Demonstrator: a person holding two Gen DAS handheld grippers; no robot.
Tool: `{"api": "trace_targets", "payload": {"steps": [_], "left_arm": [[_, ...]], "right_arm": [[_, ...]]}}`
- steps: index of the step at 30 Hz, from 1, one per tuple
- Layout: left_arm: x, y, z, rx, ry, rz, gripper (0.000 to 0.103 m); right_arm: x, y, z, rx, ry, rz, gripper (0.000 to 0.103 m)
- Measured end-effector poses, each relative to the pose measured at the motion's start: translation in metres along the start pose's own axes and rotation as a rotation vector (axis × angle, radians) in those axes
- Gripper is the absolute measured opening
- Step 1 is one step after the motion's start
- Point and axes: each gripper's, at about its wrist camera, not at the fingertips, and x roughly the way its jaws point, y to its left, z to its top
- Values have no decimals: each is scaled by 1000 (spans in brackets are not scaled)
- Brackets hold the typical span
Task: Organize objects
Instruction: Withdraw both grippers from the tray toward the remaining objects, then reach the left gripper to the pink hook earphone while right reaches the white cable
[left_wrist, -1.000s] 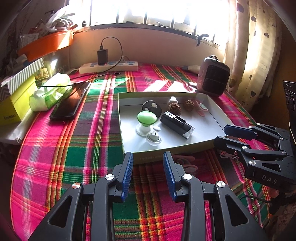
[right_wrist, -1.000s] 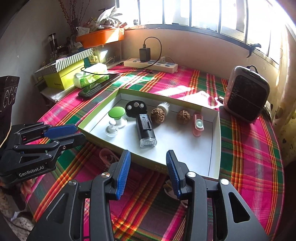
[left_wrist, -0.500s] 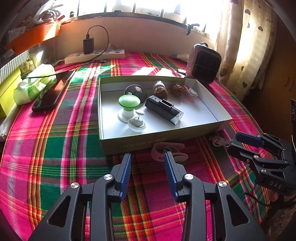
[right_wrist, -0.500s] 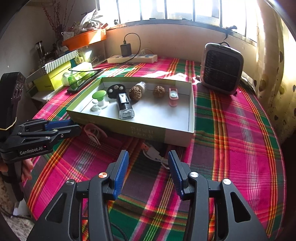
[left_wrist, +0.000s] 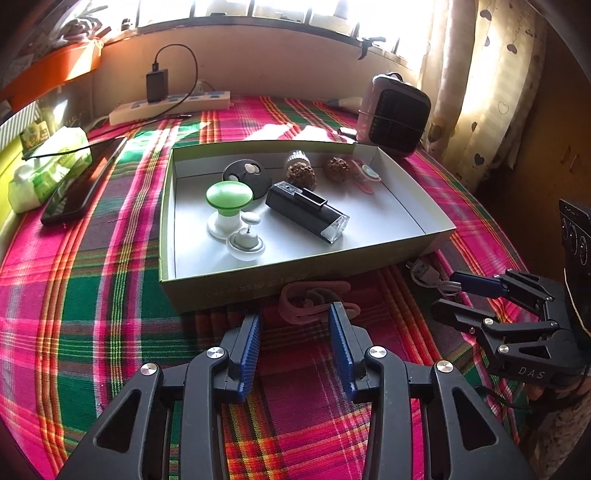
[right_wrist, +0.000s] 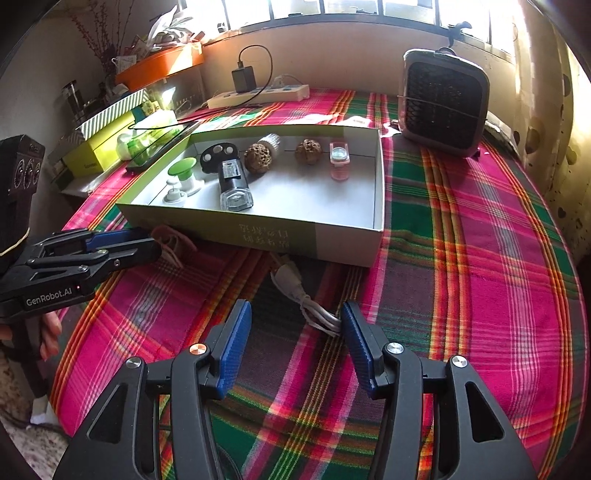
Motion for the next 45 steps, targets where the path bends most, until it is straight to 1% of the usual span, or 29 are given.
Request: {"api": "trace_targets", "payload": {"steps": [4,7,9,13,16,20,26,29,38,42,45], "left_arm": [[1,-5,-2,13,10,-24,35],[1,-10,-4,35,16,-47,35],[0,-10,-4,43,5,-29,35],[1,-4,0,37,0,-10,35],[0,-4,2,53,-14,0,35],[4,-8,6,73,-24,-13,38],[6,-14,7,87,-14,-38,38],[5,-18,4,86,-1,-69,38],[0,-33,-7,142,29,-115,38],[4,-32,-4,153,27,-62,38],[4,-31,-1,150,22,-56,38]], "right_arm": [[-2,6,-2,-35,8,19,52],[-3,6,-1,-41,4,1,52],[-2,4,1,-36,4,-13,52],[2,5,2,-40,11,-7,52],[5,8,3,-48,14,-5,52],[7,11,4,-54,14,-1,52],[8,12,5,-65,16,-5,52],[8,13,5,-68,18,-11,52],[8,11,4,-73,17,-16,52],[9,14,4,-86,18,-34,52],[9,13,5,-83,18,-37,52]]}}
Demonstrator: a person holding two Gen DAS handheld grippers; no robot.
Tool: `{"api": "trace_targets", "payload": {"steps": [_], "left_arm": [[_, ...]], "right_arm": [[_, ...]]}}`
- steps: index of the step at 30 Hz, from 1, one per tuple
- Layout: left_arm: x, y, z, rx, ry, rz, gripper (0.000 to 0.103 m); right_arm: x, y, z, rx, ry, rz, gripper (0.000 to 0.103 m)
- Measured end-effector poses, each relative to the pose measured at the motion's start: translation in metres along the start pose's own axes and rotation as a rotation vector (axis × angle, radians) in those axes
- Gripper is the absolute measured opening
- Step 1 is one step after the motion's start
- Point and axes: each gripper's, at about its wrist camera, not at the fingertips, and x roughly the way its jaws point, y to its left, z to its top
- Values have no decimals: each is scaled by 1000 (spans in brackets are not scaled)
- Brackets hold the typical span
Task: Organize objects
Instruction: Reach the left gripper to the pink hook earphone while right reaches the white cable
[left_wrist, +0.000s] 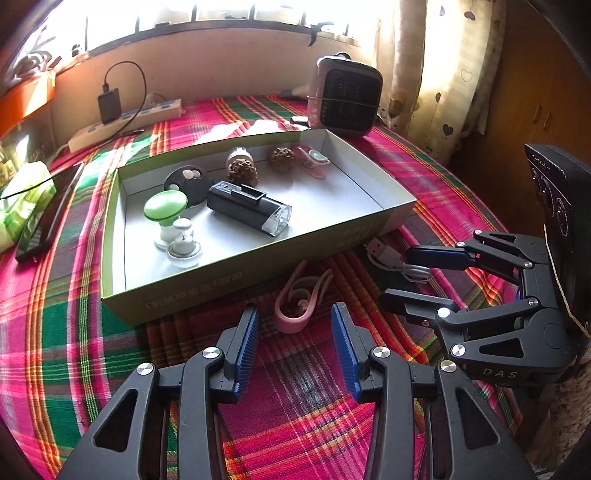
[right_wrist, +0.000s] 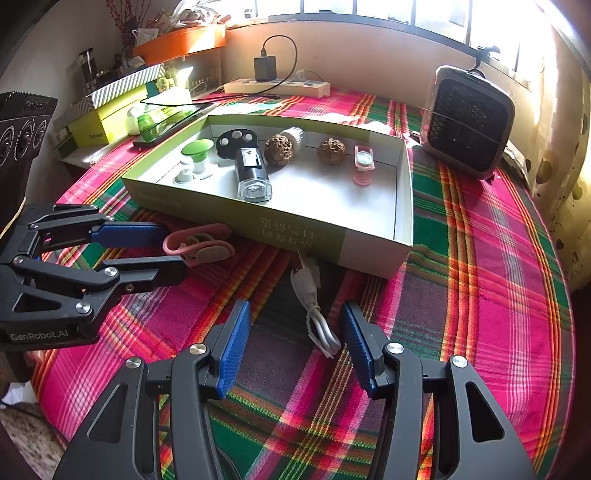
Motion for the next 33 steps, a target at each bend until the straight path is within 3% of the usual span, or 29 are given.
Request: {"api": "trace_targets", "payload": {"steps": [9,24,33], "left_arm": [[12,-3,5,11,30,24,38],[16,-3,9,-2,18,34,38],[16,-5,8,1,17,48,36]], "right_arm": [[4,2,6,-20,2,-24,52],[9,-8,11,27,-7,-20,51],[8,-6,10,24,-13,-12,39]]}}
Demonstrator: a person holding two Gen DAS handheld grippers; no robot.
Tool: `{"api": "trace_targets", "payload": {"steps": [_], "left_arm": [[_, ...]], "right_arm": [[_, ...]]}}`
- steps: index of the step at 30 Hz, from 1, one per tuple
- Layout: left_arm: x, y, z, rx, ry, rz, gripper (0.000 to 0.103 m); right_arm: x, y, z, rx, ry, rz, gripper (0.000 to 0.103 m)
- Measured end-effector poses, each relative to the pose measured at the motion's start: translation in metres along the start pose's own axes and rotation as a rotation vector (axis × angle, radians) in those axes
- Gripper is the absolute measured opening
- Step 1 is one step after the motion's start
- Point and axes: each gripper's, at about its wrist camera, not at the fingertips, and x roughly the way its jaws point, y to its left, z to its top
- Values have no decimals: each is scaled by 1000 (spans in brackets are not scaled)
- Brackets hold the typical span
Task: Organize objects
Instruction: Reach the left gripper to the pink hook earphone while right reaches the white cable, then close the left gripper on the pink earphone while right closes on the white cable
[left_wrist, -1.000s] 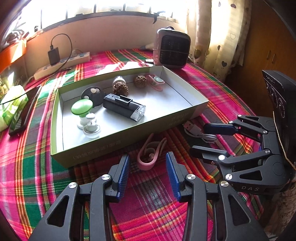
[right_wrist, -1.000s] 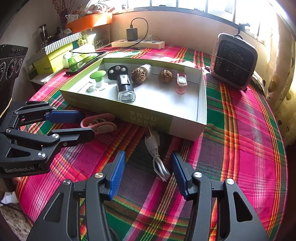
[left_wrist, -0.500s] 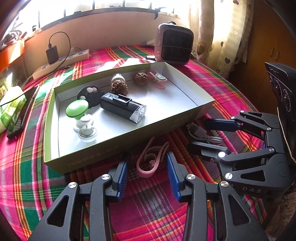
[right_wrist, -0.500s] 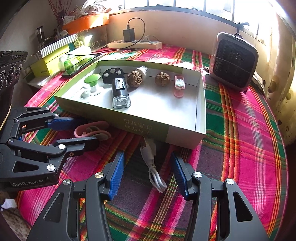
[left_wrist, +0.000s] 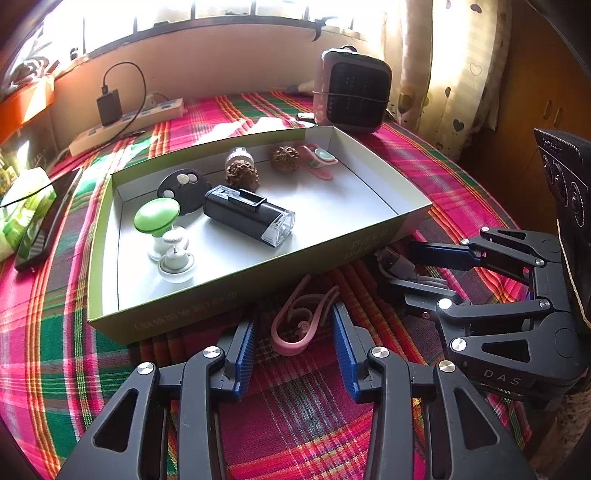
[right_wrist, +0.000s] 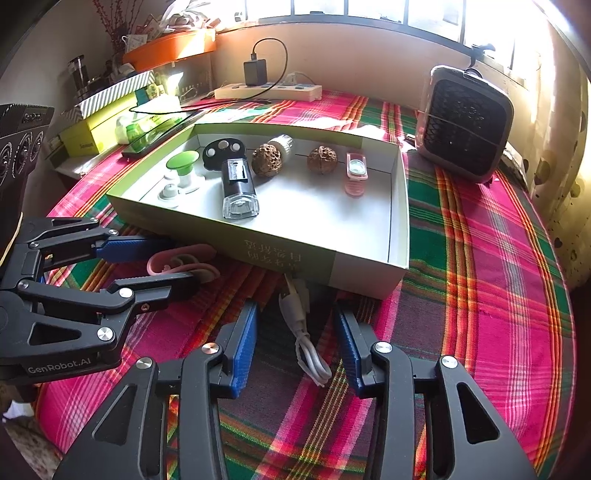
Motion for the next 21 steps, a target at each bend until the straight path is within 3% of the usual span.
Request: {"api": "trace_targets", "payload": {"steps": [11,21], "left_arm": [[-1,-4,-2,5,4,24,31],[-2,-5,-3,2,3,30,29]], "right_arm": [[-2,1,-2,8,-5,-3,19],[-3,2,-2,7,-5,1,14]]}}
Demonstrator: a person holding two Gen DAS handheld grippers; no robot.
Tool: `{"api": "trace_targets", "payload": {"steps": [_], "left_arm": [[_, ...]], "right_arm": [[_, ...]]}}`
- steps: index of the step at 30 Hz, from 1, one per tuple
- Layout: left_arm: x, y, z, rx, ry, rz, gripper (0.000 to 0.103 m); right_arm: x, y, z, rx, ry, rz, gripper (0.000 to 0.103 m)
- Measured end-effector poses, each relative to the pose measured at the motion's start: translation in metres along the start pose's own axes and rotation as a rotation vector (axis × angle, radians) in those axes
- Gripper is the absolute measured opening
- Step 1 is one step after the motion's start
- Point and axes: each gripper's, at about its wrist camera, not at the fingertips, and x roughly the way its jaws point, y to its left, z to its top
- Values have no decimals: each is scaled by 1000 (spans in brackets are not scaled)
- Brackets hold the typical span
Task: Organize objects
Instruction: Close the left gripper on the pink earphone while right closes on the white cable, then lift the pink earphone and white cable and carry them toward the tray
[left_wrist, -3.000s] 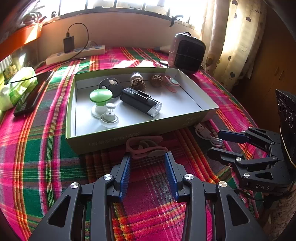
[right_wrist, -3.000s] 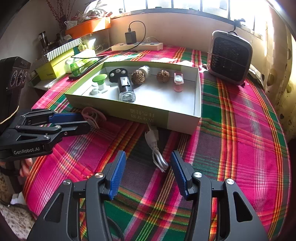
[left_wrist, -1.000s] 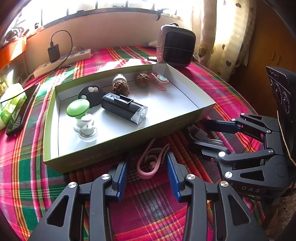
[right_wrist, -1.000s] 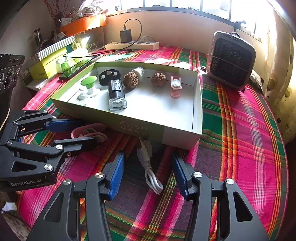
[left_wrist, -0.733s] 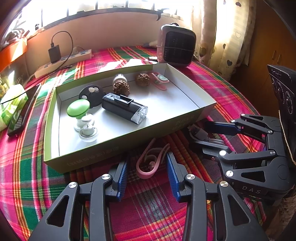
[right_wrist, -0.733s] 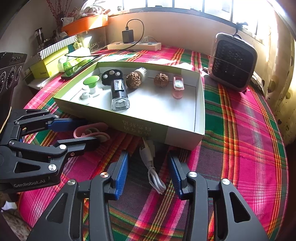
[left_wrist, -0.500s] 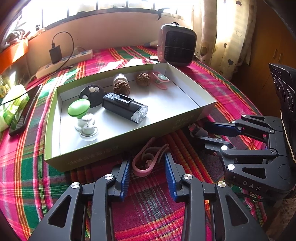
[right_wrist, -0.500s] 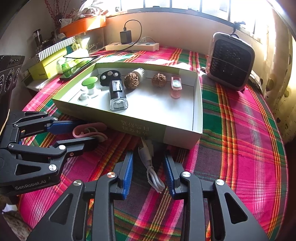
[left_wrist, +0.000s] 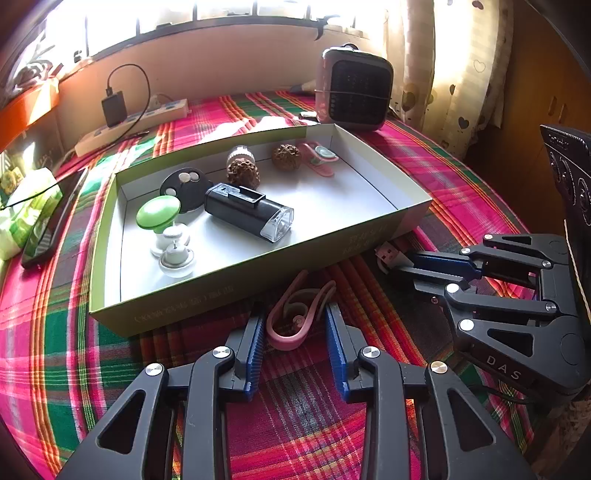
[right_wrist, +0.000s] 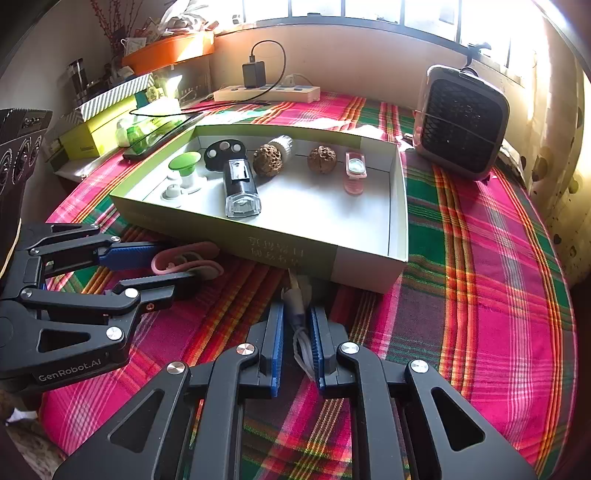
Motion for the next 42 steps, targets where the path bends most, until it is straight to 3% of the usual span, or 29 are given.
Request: {"api": "trace_targets", "payload": {"steps": [42], "left_arm": [[-9,0,-9,-69,-7,12,24]], "right_arm": [[-11,2,-10,65,-22,31,12]]}}
